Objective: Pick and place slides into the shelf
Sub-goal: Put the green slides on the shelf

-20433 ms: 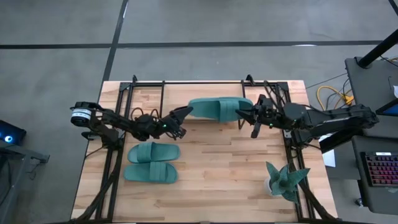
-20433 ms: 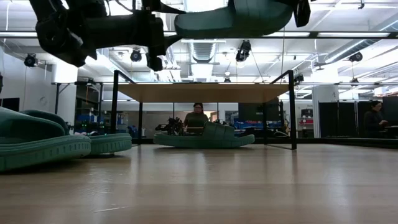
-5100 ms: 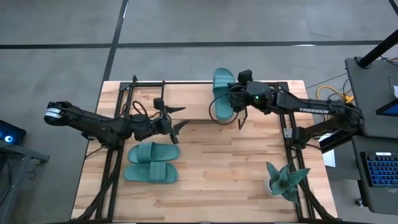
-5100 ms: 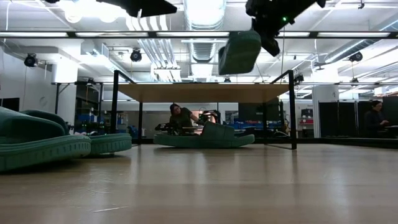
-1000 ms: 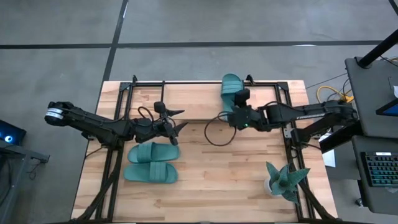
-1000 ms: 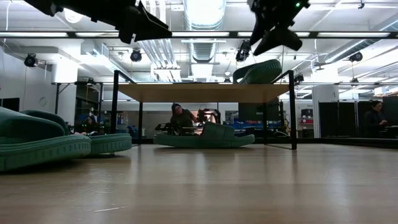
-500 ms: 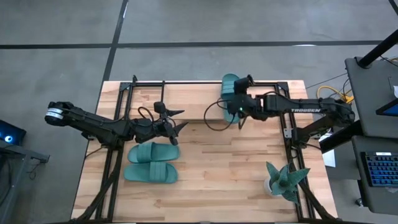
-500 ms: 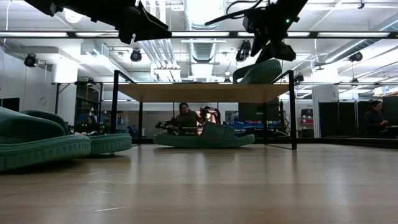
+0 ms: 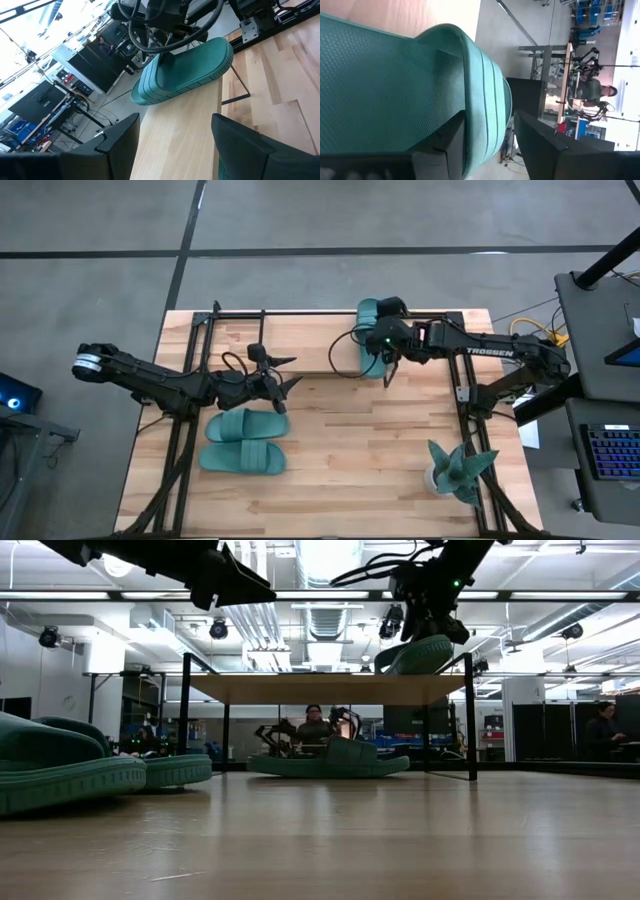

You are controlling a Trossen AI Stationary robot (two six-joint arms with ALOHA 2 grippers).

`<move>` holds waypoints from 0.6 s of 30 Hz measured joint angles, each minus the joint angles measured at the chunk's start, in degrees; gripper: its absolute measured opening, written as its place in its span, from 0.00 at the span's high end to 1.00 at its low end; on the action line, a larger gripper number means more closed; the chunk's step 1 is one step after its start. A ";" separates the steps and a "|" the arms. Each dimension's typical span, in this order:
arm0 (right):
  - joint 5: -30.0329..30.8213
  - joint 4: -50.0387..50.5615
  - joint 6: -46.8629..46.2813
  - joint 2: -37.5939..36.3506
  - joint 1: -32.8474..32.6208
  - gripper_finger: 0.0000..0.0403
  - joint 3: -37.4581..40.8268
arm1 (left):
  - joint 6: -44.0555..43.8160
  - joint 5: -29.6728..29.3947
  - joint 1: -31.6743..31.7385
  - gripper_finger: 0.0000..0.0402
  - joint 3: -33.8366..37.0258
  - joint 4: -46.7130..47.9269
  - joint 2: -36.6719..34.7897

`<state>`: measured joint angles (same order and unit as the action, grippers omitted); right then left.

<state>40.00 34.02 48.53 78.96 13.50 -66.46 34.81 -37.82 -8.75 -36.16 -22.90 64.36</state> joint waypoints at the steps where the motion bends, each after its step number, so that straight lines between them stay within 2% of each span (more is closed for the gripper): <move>1: -0.05 0.00 0.00 0.00 0.20 0.63 0.00 | 0.00 0.00 0.00 0.43 0.00 0.02 0.00; 9: -0.34 0.02 0.04 0.00 1.05 0.74 0.04 | 0.00 0.00 0.00 0.43 0.00 0.02 0.00; 18: -0.22 0.04 -1.24 0.00 1.03 0.95 0.11 | 0.00 0.00 0.00 0.43 0.00 0.02 0.00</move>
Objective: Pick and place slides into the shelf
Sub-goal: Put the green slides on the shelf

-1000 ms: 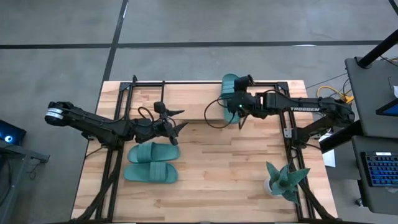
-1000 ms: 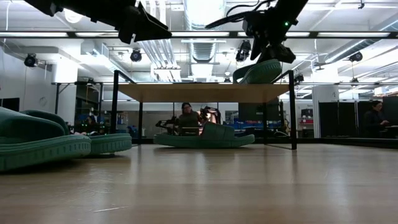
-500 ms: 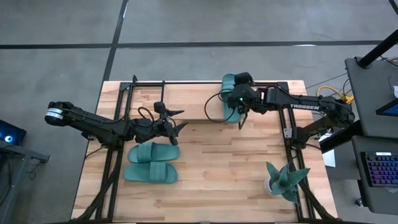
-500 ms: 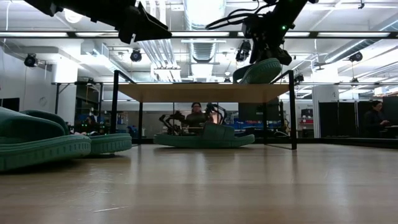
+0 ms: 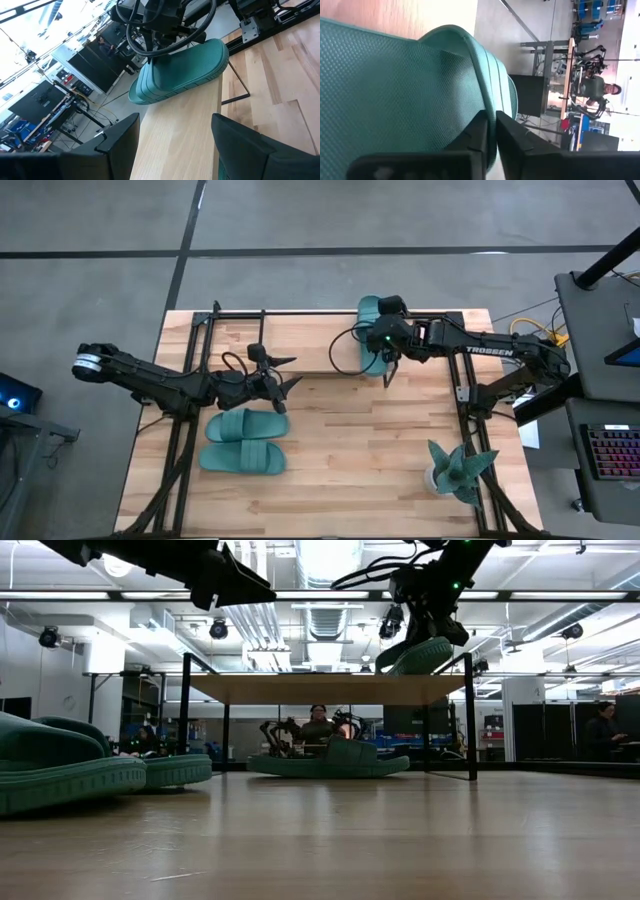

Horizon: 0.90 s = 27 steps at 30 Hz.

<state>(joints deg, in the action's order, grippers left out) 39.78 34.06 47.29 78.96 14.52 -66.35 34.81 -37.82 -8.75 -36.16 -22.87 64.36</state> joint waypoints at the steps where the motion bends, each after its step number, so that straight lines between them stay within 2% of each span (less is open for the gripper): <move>1: 0.03 -0.01 -0.78 0.00 0.00 0.96 0.00 | 0.00 0.00 0.00 0.43 0.00 0.01 0.00; 10: -3.68 -1.73 -9.60 0.00 -0.01 0.97 0.04 | 0.00 0.00 0.00 0.43 -0.02 1.39 0.00; 14: -5.90 -3.17 -10.23 -0.07 -0.05 0.98 0.04 | 0.00 -0.02 0.00 0.43 -0.02 1.46 0.00; 27: -5.51 -1.06 -10.43 -0.15 -0.22 0.98 0.04 | -0.10 -0.15 0.00 0.43 -0.02 1.57 0.01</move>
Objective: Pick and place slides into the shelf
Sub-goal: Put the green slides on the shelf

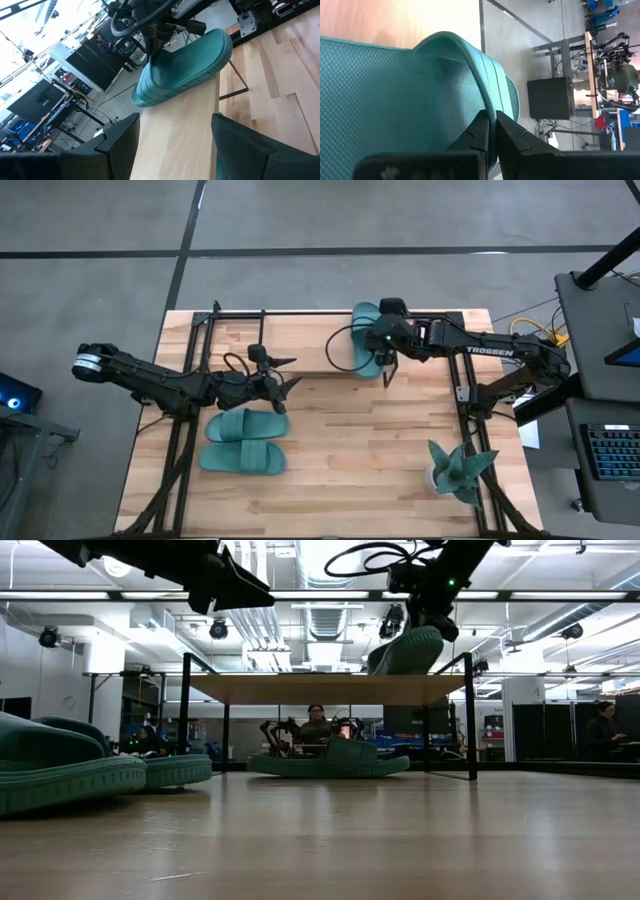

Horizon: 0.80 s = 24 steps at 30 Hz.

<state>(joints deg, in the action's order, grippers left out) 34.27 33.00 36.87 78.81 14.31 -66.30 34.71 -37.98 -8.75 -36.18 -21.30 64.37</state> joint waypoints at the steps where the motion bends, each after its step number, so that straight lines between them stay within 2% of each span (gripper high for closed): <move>1: 0.07 0.57 -0.26 0.00 0.00 0.98 0.00 | -0.01 0.00 0.00 0.43 0.00 0.01 0.00; 5: 0.03 1.20 -2.85 0.00 0.31 0.96 0.11 | -0.03 0.00 -0.02 0.43 0.00 0.02 0.01; 24: 0.36 3.23 -2.74 -0.39 0.37 0.69 -0.35 | -0.05 0.00 -0.02 0.43 0.00 -0.04 0.01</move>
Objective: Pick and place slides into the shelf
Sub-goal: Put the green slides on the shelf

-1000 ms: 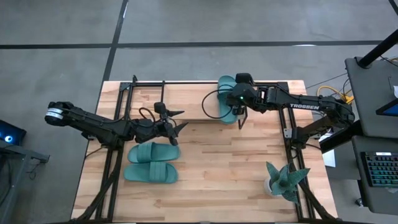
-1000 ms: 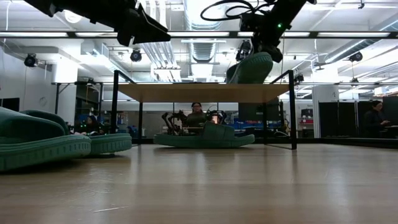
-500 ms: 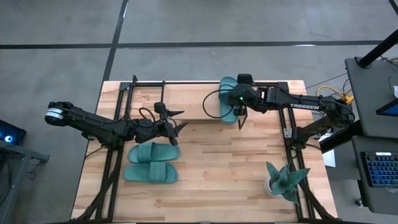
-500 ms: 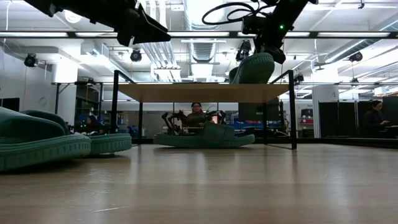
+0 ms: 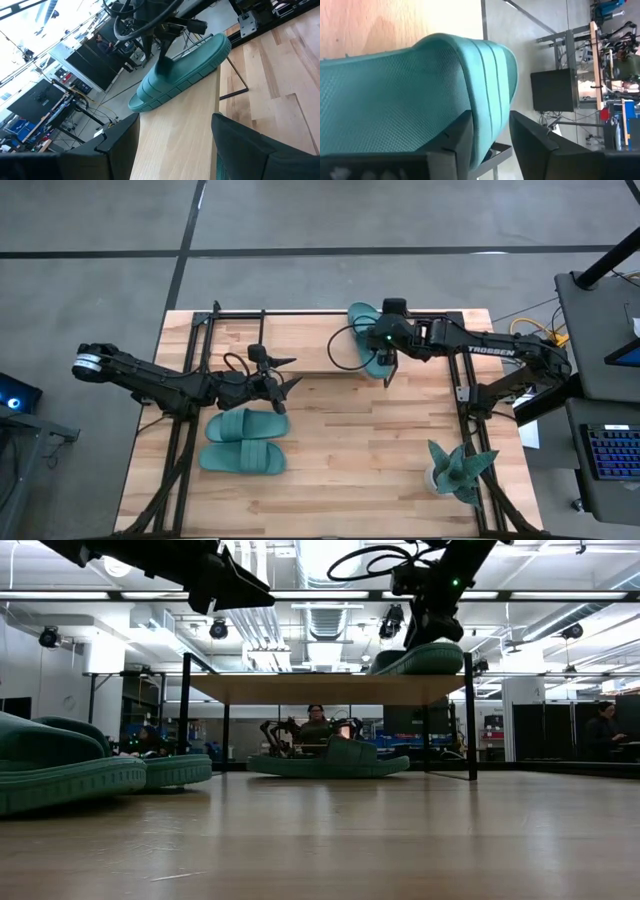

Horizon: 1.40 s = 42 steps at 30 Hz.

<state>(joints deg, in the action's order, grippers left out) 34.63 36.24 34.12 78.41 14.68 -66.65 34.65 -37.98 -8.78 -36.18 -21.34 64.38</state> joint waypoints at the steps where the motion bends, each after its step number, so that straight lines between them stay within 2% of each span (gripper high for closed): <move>1: -0.01 0.68 -0.72 0.00 -0.02 0.68 -0.33 | 0.00 0.00 0.00 0.43 0.00 0.00 0.00; 6: -0.04 4.92 -5.73 -0.02 -0.04 0.64 -2.63 | 0.00 0.00 0.00 0.43 0.00 0.00 -0.02; 13: -1.05 10.99 -11.21 -0.06 -0.78 0.63 -7.17 | 0.00 -0.01 0.01 0.43 0.00 0.00 0.00; 19: -10.55 10.78 -7.52 0.84 -4.39 0.63 -7.74 | 0.02 -0.02 0.00 0.43 0.00 0.00 0.00; 22: -7.10 10.17 -6.28 2.73 -6.90 0.63 -7.74 | 0.11 -0.20 0.00 0.43 0.00 0.19 -0.02; 26: 4.85 9.58 -2.71 5.90 -9.14 0.63 -7.74 | 0.11 -2.34 -0.04 0.43 -0.02 1.00 -0.56; 28: 8.66 9.85 -2.52 7.24 -9.61 0.63 -7.86 | 0.09 -3.58 -0.02 0.43 -0.02 1.37 -0.65; 33: 8.97 10.13 -4.88 7.07 -11.20 0.63 -8.07 | 0.03 -4.91 -0.02 0.43 -0.02 3.05 -0.68; 37: 8.96 10.18 -7.49 4.04 -14.13 0.63 -8.07 | -1.80 -4.94 -0.02 0.43 -0.02 4.90 -0.76; 42: 9.94 13.18 -16.15 0.23 -21.60 0.65 -8.11 | -4.35 -4.84 0.02 0.43 0.00 7.45 -0.81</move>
<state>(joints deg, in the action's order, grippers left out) 44.58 49.41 17.97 78.64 -6.93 -74.76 30.31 -42.81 -8.75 -36.18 -13.90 63.57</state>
